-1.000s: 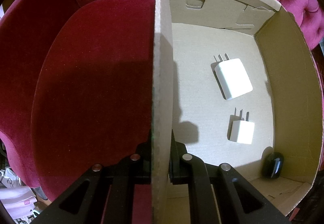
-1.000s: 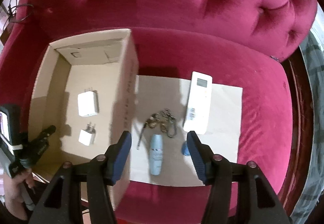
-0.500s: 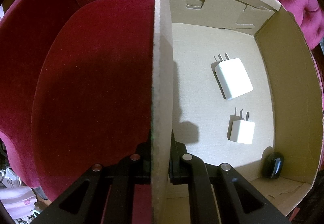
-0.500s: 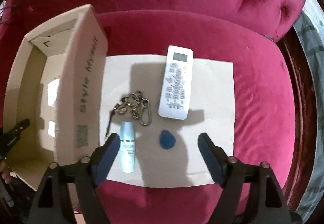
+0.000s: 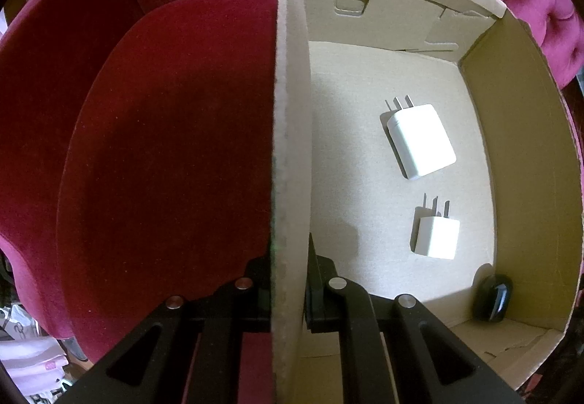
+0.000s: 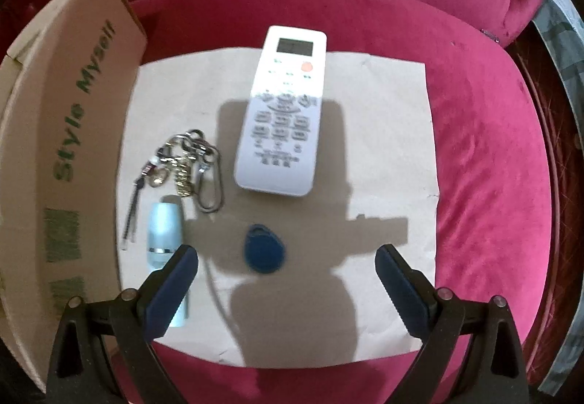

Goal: Organize rigid objects
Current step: 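Move the right gripper back to the blue key fob on the paper, then grasp the blue key fob with the right gripper, then carry the blue key fob into the box with the right gripper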

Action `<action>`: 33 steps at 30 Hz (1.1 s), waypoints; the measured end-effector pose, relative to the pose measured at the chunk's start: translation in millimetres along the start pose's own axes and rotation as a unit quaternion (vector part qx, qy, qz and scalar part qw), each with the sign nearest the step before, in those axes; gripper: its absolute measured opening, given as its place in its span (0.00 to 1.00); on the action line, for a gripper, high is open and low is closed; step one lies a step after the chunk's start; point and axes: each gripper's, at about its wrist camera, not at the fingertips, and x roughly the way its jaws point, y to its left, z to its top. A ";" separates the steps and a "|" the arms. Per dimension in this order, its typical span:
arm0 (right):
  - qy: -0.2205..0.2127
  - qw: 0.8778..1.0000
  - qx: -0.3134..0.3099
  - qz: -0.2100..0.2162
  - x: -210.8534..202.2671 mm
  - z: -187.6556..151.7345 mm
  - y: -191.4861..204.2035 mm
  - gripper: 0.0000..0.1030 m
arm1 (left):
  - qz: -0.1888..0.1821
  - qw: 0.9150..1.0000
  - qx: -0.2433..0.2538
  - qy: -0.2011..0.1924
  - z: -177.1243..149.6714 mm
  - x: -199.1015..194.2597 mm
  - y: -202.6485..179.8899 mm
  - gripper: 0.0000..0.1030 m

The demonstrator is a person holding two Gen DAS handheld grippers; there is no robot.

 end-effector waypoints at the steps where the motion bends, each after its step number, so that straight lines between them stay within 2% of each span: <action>1: 0.001 1.000 0.000 -0.003 2.9 -0.4 -1.7 0.96 | 0.000 1.000 0.000 0.000 0.0 0.0 -0.3 0.10; 9: 0.009 1.000 0.001 -0.002 22.7 -3.4 -12.0 0.93 | 0.002 1.000 0.001 0.000 0.0 0.3 -1.6 0.10; 12: 0.014 1.000 -0.003 0.002 28.2 -5.1 -12.1 0.82 | 0.002 1.000 0.001 0.000 -0.1 0.1 -2.0 0.10; 17: 0.009 1.000 0.002 0.016 30.1 -9.7 -15.6 0.69 | 0.003 1.000 0.001 0.000 -0.6 -0.3 -3.1 0.10; 19: 0.008 1.000 0.001 0.023 28.4 -7.7 -12.5 0.57 | 0.003 1.000 0.001 0.000 -0.5 -0.5 -3.5 0.10; 23: 0.007 1.000 -0.005 0.027 26.5 -3.2 -1.9 0.40 | 0.004 1.000 0.001 0.000 -0.6 -0.8 -3.6 0.10; 25: 0.006 1.000 -0.008 0.025 27.0 -3.1 -3.7 0.27 | 0.004 1.000 0.001 0.000 0.0 -1.7 -3.4 0.10; 33: 0.002 1.000 -0.003 0.026 18.5 -4.8 -1.6 0.27 | 0.004 1.000 0.002 0.000 0.5 -2.2 -3.3 0.10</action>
